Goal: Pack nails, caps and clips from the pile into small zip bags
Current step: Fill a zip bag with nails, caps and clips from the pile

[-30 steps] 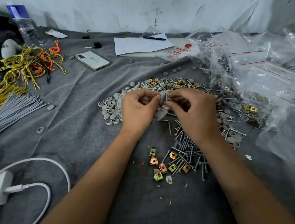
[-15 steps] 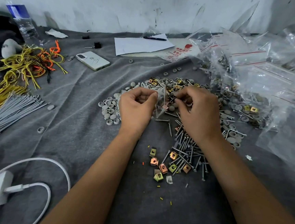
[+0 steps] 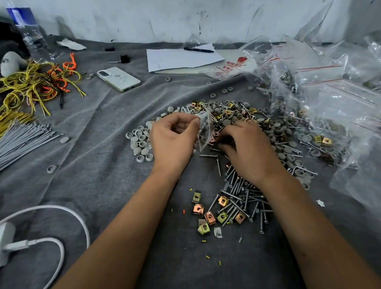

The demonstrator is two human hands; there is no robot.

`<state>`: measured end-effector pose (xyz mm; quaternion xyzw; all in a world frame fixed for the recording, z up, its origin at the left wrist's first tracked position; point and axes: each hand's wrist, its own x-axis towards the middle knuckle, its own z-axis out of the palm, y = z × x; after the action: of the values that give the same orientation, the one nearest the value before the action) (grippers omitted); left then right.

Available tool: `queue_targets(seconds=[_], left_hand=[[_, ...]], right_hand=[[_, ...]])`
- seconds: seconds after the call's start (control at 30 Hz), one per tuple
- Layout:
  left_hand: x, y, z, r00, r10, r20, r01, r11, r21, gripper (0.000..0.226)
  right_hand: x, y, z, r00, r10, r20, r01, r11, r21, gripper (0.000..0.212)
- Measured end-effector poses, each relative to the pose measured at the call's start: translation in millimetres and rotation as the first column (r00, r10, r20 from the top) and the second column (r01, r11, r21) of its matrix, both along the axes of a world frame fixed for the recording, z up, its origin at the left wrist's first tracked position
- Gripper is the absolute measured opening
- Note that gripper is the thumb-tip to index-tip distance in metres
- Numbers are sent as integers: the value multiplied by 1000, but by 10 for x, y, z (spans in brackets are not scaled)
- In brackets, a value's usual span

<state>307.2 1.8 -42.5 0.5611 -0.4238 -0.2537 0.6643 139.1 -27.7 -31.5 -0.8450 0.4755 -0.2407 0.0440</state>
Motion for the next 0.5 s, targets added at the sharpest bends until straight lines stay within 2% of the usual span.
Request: queue_targets(seconds=[0.13, 0.3, 0.4, 0.5], left_hand=[[-4, 5, 5, 1000, 5, 2, -5, 1000, 15, 10], [-17, 25, 28, 999, -25, 38, 24, 999, 24, 11], [-41, 46, 51, 995, -57, 81, 55, 998, 24, 15], [-58, 59, 67, 993, -69, 98, 68, 998, 8, 12]], right_hand=[[-10, 45, 28, 997, 18, 77, -19, 1000, 6, 17], [0, 92, 93, 912, 49, 407, -3, 994, -113, 11], [38, 131, 118, 896, 126, 426, -29, 974, -226, 13], [96, 174, 89, 916, 158, 368, -82, 973, -215, 16]])
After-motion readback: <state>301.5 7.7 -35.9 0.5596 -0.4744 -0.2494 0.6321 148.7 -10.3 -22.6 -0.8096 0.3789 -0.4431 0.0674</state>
